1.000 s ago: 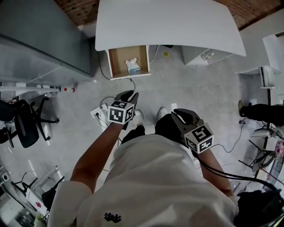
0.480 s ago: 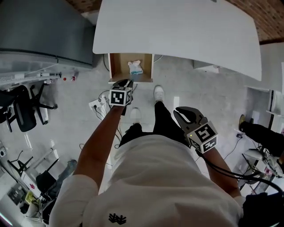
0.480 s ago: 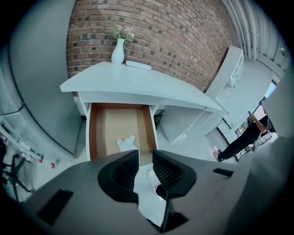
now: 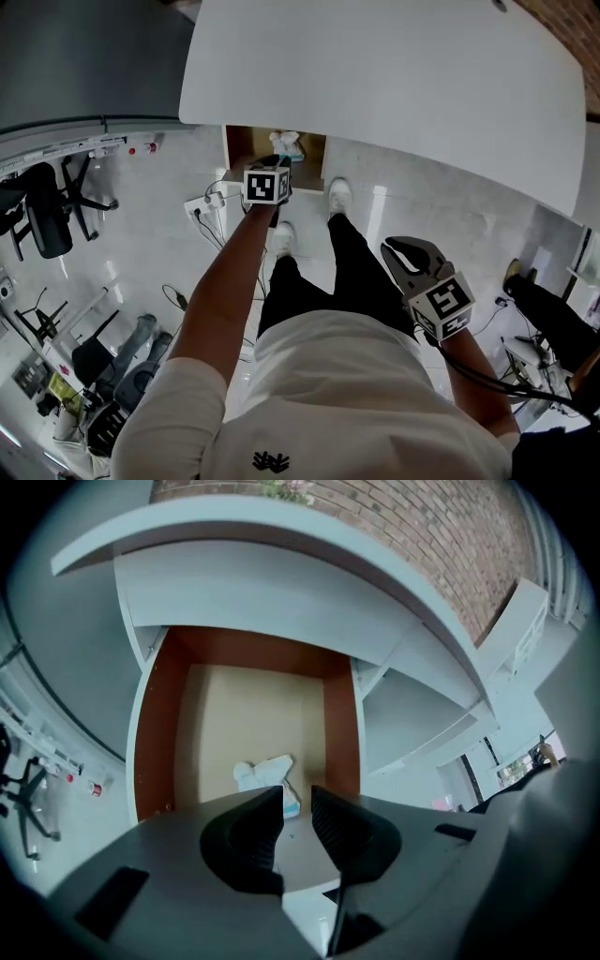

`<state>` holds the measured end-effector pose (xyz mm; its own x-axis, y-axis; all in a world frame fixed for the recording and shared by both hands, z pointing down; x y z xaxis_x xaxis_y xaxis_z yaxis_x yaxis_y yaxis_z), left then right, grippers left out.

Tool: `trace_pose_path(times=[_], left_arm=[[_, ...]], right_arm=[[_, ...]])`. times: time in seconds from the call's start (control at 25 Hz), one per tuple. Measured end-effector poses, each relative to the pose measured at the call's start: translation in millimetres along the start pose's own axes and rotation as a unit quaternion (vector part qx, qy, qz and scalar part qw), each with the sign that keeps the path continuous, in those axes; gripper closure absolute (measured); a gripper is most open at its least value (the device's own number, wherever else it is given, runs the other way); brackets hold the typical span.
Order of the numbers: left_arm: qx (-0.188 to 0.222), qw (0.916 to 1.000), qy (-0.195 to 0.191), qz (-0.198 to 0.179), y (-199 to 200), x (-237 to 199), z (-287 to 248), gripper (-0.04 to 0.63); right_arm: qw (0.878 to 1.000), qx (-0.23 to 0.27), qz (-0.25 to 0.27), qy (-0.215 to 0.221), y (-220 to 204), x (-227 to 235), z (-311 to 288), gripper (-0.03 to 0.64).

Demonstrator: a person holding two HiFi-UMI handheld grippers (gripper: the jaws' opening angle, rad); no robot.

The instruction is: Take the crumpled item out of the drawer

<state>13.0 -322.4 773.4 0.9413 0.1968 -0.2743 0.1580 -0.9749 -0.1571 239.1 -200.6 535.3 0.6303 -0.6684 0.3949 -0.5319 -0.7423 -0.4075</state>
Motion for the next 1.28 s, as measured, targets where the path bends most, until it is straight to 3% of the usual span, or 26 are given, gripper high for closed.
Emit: trace_pose_path(times=[0.24, 0.76, 0.84, 0.96, 1.04, 1.08, 1.16, 1.2, 1.28], left_arm=[[-0.025, 0.9988, 0.024, 0.035, 18.4, -24.2, -52.1, 0.5], [-0.079, 0.9904, 0.054, 0.099, 27.5, -46.1, -98.8, 0.489], [-0.144, 0.9776, 0.101, 0.115, 11.1, -61.0, -90.3, 0.489], [-0.274, 0.936, 0.169, 0.142, -29.0, -75.8, -67.8, 0.535], [-0.308, 0.9201, 0.187, 0.154, -40.3, -79.2, -59.5, 0.559], [-0.311, 0.9173, 0.191, 0.158, -41.9, -79.9, -57.3, 0.561], [-0.293, 0.923, 0.188, 0.164, -37.2, -80.1, -57.2, 0.566], [-0.269, 0.9317, 0.181, 0.164, -30.5, -79.8, -60.0, 0.568], [-0.184, 0.9589, 0.146, 0.159, -7.0, -76.8, -73.5, 0.569]], right_arm=[[1.0, -0.022, -0.016, 0.007, -4.2, 39.4, -14.7, 0.56], [0.999, -0.038, -0.027, 0.024, 2.0, 60.1, -30.4, 0.565], [0.998, -0.041, -0.032, 0.024, 2.0, 62.7, -32.5, 0.566], [0.998, -0.047, -0.035, 0.025, -2.2, 64.3, -35.5, 0.566], [0.998, -0.049, -0.035, 0.024, -3.6, 66.6, -34.9, 0.568], [0.998, -0.048, -0.036, 0.024, -3.5, 67.8, -34.4, 0.568], [0.998, -0.046, -0.036, 0.024, -1.9, 69.8, -34.6, 0.568], [0.998, -0.045, -0.035, 0.024, -0.6, 70.3, -35.4, 0.568], [0.998, -0.043, -0.03, 0.025, 2.1, 69.2, -36.7, 0.568]])
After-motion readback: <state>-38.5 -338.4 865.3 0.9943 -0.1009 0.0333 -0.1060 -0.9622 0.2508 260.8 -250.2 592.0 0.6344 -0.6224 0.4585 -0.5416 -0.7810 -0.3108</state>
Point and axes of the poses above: the fingertips, and each gripper's own axes: z backward along the fingers, x to its right, y out of its top, the point moved 2 cm from there along z, backward along the fingers, and after that the axes turned 13 degrees about -x, right-handed, at the moved point
